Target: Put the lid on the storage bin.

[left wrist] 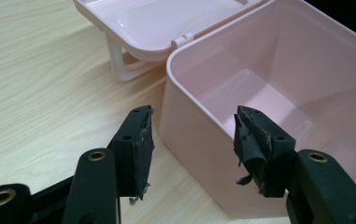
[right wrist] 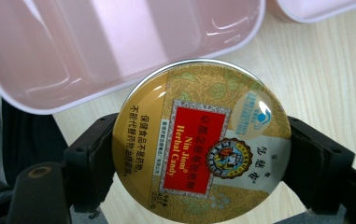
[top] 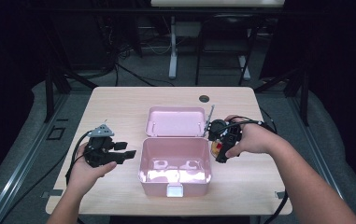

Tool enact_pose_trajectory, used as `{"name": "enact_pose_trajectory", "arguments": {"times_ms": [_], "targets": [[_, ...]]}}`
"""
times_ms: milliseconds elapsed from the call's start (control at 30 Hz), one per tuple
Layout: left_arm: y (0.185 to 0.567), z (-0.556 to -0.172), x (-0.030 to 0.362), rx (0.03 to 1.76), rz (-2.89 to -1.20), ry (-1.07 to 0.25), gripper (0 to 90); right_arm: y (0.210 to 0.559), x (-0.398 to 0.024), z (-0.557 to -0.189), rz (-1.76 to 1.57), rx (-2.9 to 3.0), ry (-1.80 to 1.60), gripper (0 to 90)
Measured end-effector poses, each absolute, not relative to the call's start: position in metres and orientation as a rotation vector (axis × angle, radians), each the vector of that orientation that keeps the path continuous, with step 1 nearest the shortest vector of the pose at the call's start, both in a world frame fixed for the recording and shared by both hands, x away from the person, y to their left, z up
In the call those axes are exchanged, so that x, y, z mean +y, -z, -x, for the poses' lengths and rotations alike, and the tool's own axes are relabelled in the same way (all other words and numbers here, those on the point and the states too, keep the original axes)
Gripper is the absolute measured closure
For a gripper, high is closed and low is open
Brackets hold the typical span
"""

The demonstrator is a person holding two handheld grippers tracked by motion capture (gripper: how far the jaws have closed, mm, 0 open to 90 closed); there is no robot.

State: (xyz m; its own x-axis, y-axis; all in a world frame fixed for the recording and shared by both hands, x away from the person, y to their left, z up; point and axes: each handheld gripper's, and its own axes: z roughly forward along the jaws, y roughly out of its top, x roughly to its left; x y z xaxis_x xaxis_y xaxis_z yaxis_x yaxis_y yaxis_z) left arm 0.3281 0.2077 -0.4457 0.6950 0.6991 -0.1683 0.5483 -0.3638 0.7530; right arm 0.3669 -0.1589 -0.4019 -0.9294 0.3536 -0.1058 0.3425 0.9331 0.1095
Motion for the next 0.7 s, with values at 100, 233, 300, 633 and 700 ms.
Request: {"name": "enact_pose_trajectory", "arguments": {"times_ms": [100, 233, 300, 633, 700], "targets": [[0.446, -0.328, 0.208, 0.951, -2.062, -0.228, 47.1, 0.401, -0.157, -0.366, -0.517, 2.969, -0.129, 19.6], [0.446, -0.328, 0.207, 0.948, -2.064, -0.227, 47.1, 0.402, -0.153, -0.366, -0.487, 2.97, -0.128, 19.6], [0.446, -0.328, 0.207, 0.949, -2.065, -0.226, 47.0, 0.402, -0.15, -0.365, -0.473, 2.974, -0.123, 19.6], [0.445, -0.328, 0.207, 0.942, -2.07, -0.223, 47.5, 0.402, -0.139, -0.361, -0.412, 2.986, -0.133, 19.6], [0.445, -0.328, 0.207, 0.941, -2.073, -0.222, 47.5, 0.402, -0.138, -0.36, -0.406, 2.99, -0.133, 19.6]]}}
